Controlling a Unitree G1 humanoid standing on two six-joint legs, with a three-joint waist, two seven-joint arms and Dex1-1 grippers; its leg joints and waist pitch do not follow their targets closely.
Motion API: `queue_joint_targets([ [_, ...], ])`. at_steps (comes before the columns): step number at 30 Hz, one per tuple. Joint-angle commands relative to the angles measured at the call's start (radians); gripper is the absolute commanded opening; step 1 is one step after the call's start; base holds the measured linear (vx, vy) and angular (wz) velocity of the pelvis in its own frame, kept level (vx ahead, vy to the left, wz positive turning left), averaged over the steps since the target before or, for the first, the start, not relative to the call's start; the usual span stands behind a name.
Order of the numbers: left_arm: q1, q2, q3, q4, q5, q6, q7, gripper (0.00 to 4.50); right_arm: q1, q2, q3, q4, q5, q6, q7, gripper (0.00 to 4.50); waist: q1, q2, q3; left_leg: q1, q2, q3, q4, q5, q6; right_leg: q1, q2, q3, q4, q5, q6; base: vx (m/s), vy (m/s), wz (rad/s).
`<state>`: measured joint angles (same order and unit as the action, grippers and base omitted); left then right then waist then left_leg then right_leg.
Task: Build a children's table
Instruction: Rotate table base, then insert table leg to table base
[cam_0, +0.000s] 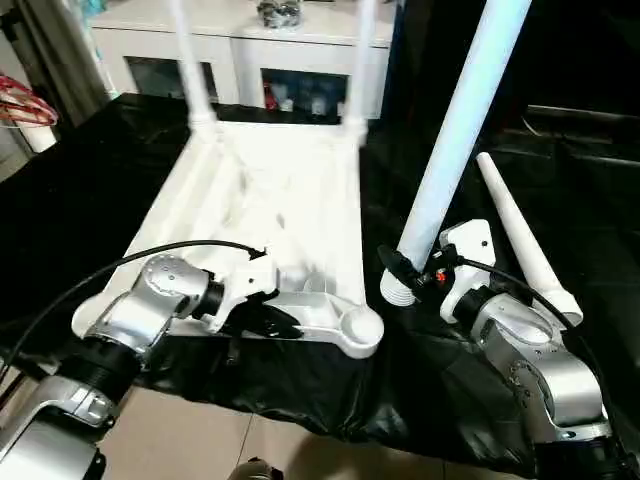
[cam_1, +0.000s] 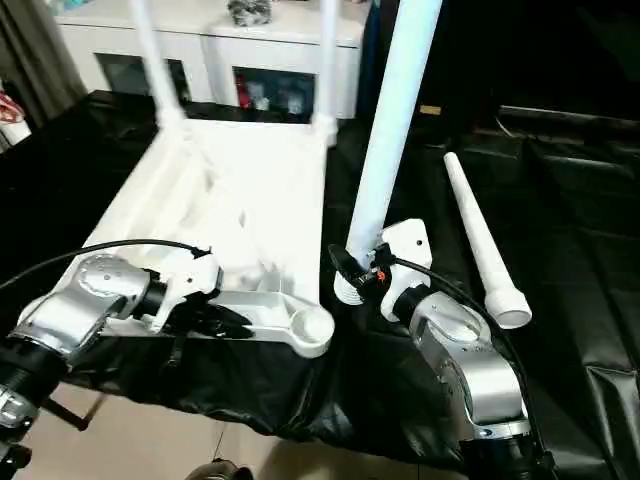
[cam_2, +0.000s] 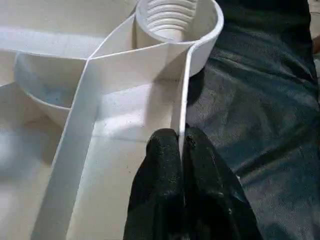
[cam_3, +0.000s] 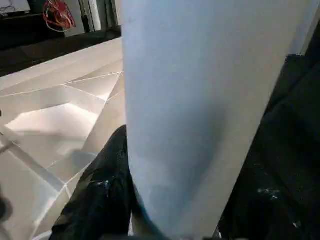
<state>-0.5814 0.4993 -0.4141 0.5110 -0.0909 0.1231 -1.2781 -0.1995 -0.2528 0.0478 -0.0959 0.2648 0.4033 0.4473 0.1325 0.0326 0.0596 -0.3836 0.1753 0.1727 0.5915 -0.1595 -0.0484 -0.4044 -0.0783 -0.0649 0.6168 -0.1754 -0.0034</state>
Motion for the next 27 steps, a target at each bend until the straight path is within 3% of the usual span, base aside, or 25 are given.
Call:
queue_joint_targets([
  [1,-0.033,-0.045,0.046,0.029,0.017,0.066,0.136,0.00,-0.038,0.003,-0.009,-0.005,0.011,-0.001,0.005,1.88,0.004,0.003,-0.071,0.025,0.050,-0.023,-0.079,-0.339,-0.044,0.039,-0.078,0.049,-0.077,-0.282,-0.185,0.000,0.000,0.00],
  [5,-0.050,-0.097,0.056,0.041,0.033,0.099,0.221,0.00,-0.055,0.004,-0.008,0.007,0.011,0.003,0.006,1.88,0.002,-0.002,-0.069,0.014,0.047,-0.025,-0.081,-0.320,-0.038,0.048,-0.080,0.047,-0.080,-0.320,-0.163,0.000,0.000,0.00],
  [6,-0.056,-0.128,0.059,0.047,0.038,0.103,0.259,0.00,-0.063,0.003,-0.006,0.016,0.011,0.007,0.010,1.88,0.003,-0.004,-0.071,0.022,0.048,-0.023,-0.077,-0.323,-0.035,0.042,-0.080,0.048,-0.084,-0.327,-0.161,0.000,0.000,0.00],
  [8,-0.062,-0.165,0.062,0.057,0.042,0.094,0.299,0.00,-0.075,-0.003,-0.001,0.029,0.008,0.018,0.018,1.88,0.002,-0.008,-0.070,0.020,0.046,-0.022,-0.075,-0.312,-0.026,0.045,-0.080,0.047,-0.086,-0.336,-0.162,0.000,0.000,0.00],
  [10,-0.067,-0.193,0.059,0.069,0.053,0.068,0.328,0.00,-0.088,-0.011,0.004,0.045,-0.002,0.026,0.019,1.88,0.004,-0.012,-0.073,0.013,0.046,-0.023,-0.074,-0.276,-0.016,0.049,-0.080,0.047,-0.085,-0.319,-0.154,0.000,0.000,0.00],
  [13,-0.072,-0.213,0.045,0.088,0.080,0.026,0.360,0.00,-0.109,-0.022,0.008,0.083,-0.025,0.045,0.008,1.88,0.003,-0.013,-0.075,0.015,0.046,-0.020,-0.071,-0.255,-0.007,0.046,-0.077,0.047,-0.084,-0.282,-0.160,0.000,0.000,0.00],
  [17,-0.070,-0.229,0.046,0.086,0.075,0.020,0.344,0.00,-0.134,-0.029,0.007,0.142,-0.039,0.036,0.012,1.88,0.007,-0.010,-0.076,0.016,0.046,-0.019,-0.070,-0.252,-0.006,0.046,-0.078,0.046,-0.084,-0.283,-0.166,0.000,0.000,0.00],
  [27,-0.051,-0.222,0.042,0.056,0.055,-0.022,0.253,0.00,-0.186,-0.035,0.028,0.244,-0.036,0.046,0.076,1.88,0.013,-0.015,-0.076,0.015,0.049,-0.018,-0.070,-0.248,0.002,0.047,-0.078,0.045,-0.078,-0.249,-0.178,0.000,0.000,0.00],
])
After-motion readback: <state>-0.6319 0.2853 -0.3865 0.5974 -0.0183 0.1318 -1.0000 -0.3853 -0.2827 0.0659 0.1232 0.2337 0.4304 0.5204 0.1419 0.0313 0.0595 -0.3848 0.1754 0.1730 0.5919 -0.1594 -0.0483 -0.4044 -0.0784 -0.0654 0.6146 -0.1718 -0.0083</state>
